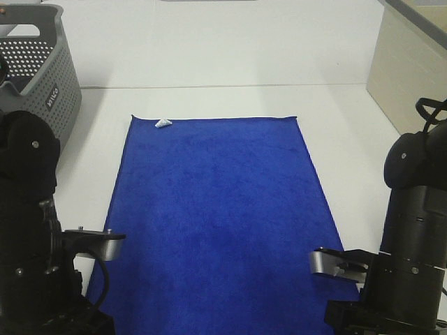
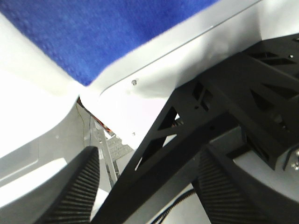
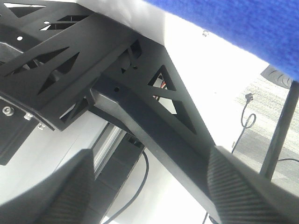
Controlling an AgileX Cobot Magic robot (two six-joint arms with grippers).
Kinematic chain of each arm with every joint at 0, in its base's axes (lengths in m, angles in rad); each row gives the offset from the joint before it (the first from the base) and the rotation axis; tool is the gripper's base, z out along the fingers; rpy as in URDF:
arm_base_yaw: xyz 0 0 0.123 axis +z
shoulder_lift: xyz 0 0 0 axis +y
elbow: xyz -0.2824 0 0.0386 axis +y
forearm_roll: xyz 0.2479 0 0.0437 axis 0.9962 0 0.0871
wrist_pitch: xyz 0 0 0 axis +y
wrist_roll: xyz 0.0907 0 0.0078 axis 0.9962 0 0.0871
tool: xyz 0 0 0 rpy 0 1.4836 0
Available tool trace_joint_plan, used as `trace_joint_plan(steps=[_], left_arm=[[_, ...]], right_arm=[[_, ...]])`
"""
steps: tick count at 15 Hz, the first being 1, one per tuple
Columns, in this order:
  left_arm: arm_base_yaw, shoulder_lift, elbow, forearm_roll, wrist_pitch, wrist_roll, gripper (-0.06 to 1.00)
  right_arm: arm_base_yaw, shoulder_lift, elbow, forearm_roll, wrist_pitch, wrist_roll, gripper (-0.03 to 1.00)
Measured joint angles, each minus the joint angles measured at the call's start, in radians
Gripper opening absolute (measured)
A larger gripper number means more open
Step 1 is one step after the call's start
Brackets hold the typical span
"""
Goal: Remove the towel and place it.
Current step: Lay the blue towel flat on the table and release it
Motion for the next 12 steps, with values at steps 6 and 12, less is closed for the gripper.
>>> trace_joint_plan(steps=[6,12], left_arm=[[0.0,0.0,-0.122,-0.001,0.114,-0.001,0.6],[0.0,0.001,-0.392,0.16,0.134,-0.065,0.6]], right_arm=[[0.0,-0.059,-0.093,-0.02,0.059,0.002,0.69],[0.0,-0.18,-0.349,-0.18,0.055,0.126,0.69]])
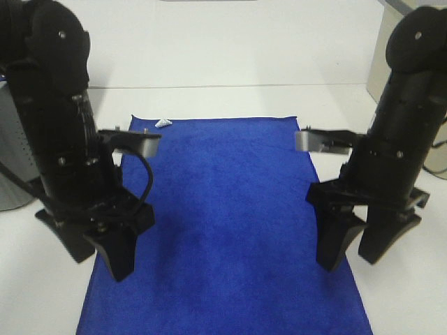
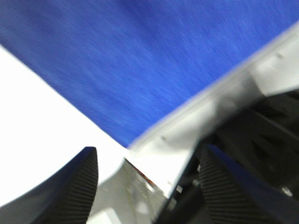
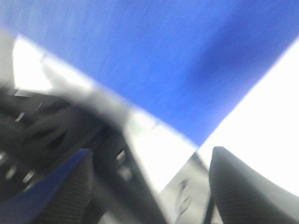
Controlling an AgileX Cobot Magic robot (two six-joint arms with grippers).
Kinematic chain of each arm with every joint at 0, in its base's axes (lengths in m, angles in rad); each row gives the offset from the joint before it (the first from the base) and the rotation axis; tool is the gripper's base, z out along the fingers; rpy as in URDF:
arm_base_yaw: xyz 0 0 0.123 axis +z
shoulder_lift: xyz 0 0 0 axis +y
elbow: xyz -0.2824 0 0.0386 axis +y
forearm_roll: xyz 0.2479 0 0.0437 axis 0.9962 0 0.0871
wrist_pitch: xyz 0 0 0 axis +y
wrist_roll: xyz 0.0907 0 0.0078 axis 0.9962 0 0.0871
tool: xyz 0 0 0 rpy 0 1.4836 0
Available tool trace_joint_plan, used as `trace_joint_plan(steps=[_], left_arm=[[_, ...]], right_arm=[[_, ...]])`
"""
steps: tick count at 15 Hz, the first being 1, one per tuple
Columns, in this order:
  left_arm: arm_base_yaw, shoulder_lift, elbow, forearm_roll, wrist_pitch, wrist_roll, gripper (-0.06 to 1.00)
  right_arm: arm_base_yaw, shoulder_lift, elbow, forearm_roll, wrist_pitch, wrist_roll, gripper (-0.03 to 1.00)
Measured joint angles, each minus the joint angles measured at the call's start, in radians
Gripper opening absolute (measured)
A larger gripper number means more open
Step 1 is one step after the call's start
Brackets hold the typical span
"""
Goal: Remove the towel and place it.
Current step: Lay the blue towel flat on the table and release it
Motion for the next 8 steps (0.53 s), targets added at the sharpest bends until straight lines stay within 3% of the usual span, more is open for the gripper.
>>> trace_joint_plan(steps=[2,5,8], left_arm=[[0.001,0.0,-0.143,0.17,0.0,-0.069,0.6],[0.037,0.003,-0.275,0.242,0.001,-0.099,0.6],[0.103,0.083,-0.437,0.254,0.008,-0.104,0.6]], right_arm=[[-0.013,-0.001,-0.17,-0.13,-0.001,0.086,0.69],[-0.079,0.002,-0.323,-0.131,0.001,0.101,0.69],[-0.162,0.045,-0.474,-0.107,0.004,0.078,0.69]])
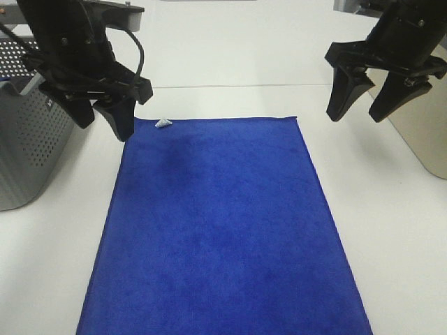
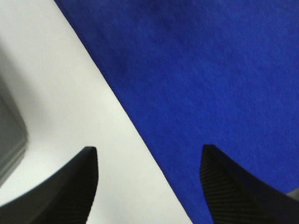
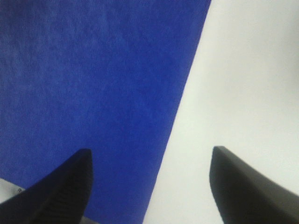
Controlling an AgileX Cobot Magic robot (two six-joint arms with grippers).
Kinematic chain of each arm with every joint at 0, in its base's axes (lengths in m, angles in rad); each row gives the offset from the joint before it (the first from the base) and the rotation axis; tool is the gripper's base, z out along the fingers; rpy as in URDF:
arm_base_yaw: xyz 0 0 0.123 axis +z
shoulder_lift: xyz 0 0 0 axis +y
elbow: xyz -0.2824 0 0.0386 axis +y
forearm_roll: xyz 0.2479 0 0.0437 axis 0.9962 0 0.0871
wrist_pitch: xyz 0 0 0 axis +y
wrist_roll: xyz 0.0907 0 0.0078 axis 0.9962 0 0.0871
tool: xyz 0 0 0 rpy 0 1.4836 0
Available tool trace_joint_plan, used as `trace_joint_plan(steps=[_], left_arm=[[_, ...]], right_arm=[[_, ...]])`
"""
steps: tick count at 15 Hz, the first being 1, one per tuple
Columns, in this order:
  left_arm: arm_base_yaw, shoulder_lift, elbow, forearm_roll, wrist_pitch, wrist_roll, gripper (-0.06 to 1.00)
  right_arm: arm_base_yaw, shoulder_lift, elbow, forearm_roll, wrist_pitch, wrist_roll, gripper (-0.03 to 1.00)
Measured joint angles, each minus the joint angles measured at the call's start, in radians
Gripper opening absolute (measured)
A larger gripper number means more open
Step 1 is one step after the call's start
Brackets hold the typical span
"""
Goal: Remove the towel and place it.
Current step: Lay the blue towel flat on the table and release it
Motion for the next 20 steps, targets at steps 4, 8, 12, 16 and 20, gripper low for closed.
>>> trace_joint_plan(steps=[4,8,12,16,20], left_arm=[[0.077,0.234,-0.272,0.004,0.002,-0.019,0.6],[0.151,0.463,-0.56,0.003,0.002,-0.034,0.6],[0.212,0.577,-0.676,-0.032,0.003,-0.034,0.6],[0.243,0.586,-0.678,-0.031,0.003,-0.005,0.6],[0.246,0.615,-0.681,-0.034,0.002,0.0,0.6]], right_arm=[[-0.011,0.144,-0.202,-0.018,0.005,-0.02,0.69],[-0.011,0.299,-0.392,-0.052,0.026,-0.037,0.69],[-0.011,0.445,-0.525,-0.115,0.026,-0.009,0.69],[-0.012,0.529,-0.579,-0.119,0.017,-0.014,0.69],[-0.043,0.585,-0.62,-0.042,0.005,-0.037,0.69]])
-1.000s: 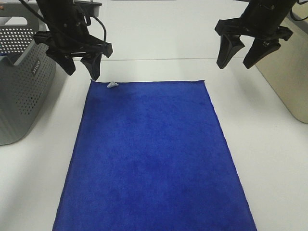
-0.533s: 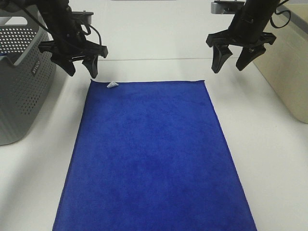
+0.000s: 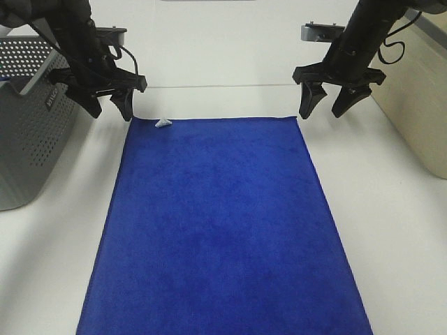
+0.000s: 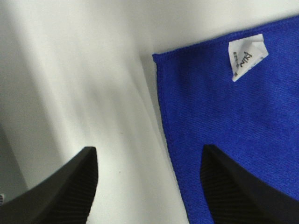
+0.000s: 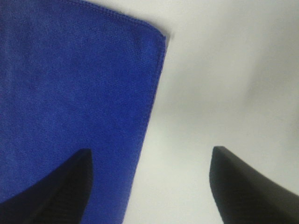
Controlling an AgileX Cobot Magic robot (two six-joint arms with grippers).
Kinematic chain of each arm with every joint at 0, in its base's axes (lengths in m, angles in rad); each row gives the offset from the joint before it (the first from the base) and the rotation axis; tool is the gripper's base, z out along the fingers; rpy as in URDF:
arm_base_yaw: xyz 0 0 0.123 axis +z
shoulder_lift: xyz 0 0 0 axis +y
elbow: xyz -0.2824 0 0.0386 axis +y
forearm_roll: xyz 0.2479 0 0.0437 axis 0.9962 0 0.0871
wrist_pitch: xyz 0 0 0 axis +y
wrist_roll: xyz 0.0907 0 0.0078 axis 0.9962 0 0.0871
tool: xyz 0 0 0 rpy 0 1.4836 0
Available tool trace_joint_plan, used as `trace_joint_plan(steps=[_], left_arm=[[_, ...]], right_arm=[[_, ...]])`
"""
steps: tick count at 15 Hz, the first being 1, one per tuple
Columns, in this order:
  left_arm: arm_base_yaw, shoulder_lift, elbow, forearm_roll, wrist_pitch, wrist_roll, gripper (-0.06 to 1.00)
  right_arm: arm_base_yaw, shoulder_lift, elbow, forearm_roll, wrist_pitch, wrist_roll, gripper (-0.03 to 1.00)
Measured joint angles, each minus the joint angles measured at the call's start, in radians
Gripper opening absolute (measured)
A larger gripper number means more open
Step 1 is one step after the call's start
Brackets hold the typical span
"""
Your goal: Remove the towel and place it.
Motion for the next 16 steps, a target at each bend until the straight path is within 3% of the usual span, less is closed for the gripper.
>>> trace_joint_plan(steps=[5,10,16], left_arm=[[0.0,0.049,0.0,-0.01,0.0,-0.005,0.6],[0.0,0.058,0.0,-0.011,-0.02,-0.006,0.6],[0.011,0.072,0.0,-0.022,-0.033,-0.011,0.6]], right_arm=[[-0.03,0.055,-0.019,0.128,-0.043,-0.086,0.69],[-0.061,0.089,-0.02,0.129,-0.145,-0.078,0.69],[-0.061,0.126,-0.02,0.102,-0.184,-0.06,0.69]])
